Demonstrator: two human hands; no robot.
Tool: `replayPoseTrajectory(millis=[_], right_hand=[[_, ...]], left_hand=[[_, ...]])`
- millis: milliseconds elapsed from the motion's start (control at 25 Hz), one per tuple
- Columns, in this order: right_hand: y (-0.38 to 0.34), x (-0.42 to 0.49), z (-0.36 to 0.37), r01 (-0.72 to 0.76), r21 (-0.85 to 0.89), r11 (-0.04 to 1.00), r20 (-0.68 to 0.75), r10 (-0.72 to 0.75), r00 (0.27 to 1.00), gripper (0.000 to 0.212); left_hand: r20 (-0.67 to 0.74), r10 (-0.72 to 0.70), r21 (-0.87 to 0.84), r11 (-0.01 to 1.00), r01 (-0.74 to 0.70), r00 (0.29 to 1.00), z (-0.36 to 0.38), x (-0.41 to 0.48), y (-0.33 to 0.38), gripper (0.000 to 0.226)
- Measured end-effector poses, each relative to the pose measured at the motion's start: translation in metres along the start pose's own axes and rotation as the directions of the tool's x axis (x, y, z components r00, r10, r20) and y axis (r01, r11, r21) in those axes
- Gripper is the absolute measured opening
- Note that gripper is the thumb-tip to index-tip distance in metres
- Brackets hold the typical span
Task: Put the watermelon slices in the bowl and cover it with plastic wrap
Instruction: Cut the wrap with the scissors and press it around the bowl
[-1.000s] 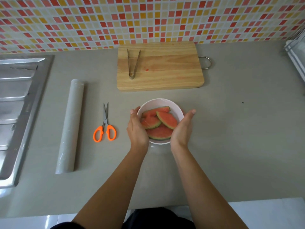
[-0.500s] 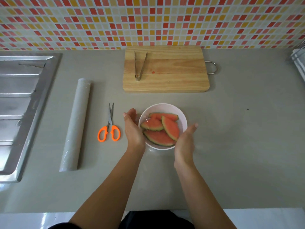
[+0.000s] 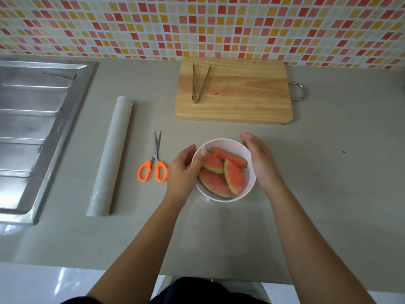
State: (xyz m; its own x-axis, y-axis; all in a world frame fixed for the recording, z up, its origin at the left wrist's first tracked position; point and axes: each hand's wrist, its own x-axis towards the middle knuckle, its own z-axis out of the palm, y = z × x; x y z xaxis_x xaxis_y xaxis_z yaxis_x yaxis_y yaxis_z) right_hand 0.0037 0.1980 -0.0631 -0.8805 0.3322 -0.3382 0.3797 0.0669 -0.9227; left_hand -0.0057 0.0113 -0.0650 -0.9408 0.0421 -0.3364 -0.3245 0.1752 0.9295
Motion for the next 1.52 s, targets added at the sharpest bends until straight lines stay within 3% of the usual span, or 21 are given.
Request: replayPoseTrajectory(millis=[80, 200, 400, 560, 720, 800, 1000, 1080, 1160, 1240, 1360, 1520], right_hand=[[0.002, 0.002, 0.007, 0.033, 0.000, 0.999, 0.034, -0.033, 0.999, 0.032], [0.011, 0.000, 0.012, 0.070, 0.009, 0.998, -0.021, -0.070, 0.997, 0.019], [0.008, 0.000, 0.013, 0.042, 0.087, 0.995, -0.051, -0.038, 0.998, 0.023], [0.007, -0.002, 0.014, 0.013, 0.155, 0.988, -0.066, -0.003, 0.998, 0.029], [0.007, -0.002, 0.013, 0.004, 0.176, 0.984, -0.059, 0.006, 0.998, 0.033], [0.007, -0.002, 0.014, -0.014, 0.198, 0.980, -0.060, 0.027, 0.998, 0.033], [0.008, 0.002, 0.003, -0.068, 0.141, 0.988, 0.023, 0.065, 0.998, 0.030], [0.007, 0.006, -0.007, -0.077, 0.021, 0.997, 0.051, 0.076, 0.996, 0.028], [0.004, 0.012, -0.014, -0.008, -0.027, 1.000, 0.006, 0.008, 1.000, 0.024], [-0.004, 0.016, -0.012, 0.071, -0.031, 0.997, 0.057, -0.069, 0.996, 0.024], [-0.003, 0.018, 0.003, 0.095, -0.133, 0.987, 0.186, -0.070, 0.980, 0.026], [0.009, 0.021, 0.006, 0.033, 0.000, 0.999, 0.024, -0.033, 0.999, 0.019]], left_hand=[[-0.008, 0.050, 0.108, 0.993, -0.049, 0.999, 0.007, 0.003, 0.002, 0.035], [0.001, 0.137, 0.166, 0.977, -0.135, 0.991, 0.005, 0.007, 0.005, 0.020], [0.075, -0.025, -0.199, 0.979, 0.040, 0.997, 0.000, 0.008, 0.007, 0.026], [-0.063, -0.123, -0.306, 0.947, 0.098, 0.990, 0.004, 0.006, 0.009, 0.029], [-0.084, -0.049, -0.215, 0.976, 0.030, 0.995, 0.011, 0.003, 0.003, 0.021], [-0.112, -0.060, -0.253, 0.967, 0.030, 0.992, 0.014, 0.000, 0.003, 0.026], [-0.007, -0.082, -0.457, 0.887, 0.070, 0.997, 0.013, 0.001, 0.004, 0.032], [-0.076, -0.164, -0.402, 0.908, 0.120, 0.983, 0.006, 0.005, 0.005, 0.034], [-0.125, -0.210, -0.151, 0.970, 0.190, 0.970, -0.002, 0.010, 0.006, 0.034], [-0.049, -0.283, 0.047, 0.957, 0.285, 0.958, -0.005, 0.011, 0.010, 0.037], [0.123, -0.382, -0.033, 0.921, 0.389, 0.916, -0.007, 0.015, 0.021, 0.014], [0.195, -0.418, -0.094, 0.893, 0.441, 0.887, 0.000, 0.026, 0.033, 0.029]])
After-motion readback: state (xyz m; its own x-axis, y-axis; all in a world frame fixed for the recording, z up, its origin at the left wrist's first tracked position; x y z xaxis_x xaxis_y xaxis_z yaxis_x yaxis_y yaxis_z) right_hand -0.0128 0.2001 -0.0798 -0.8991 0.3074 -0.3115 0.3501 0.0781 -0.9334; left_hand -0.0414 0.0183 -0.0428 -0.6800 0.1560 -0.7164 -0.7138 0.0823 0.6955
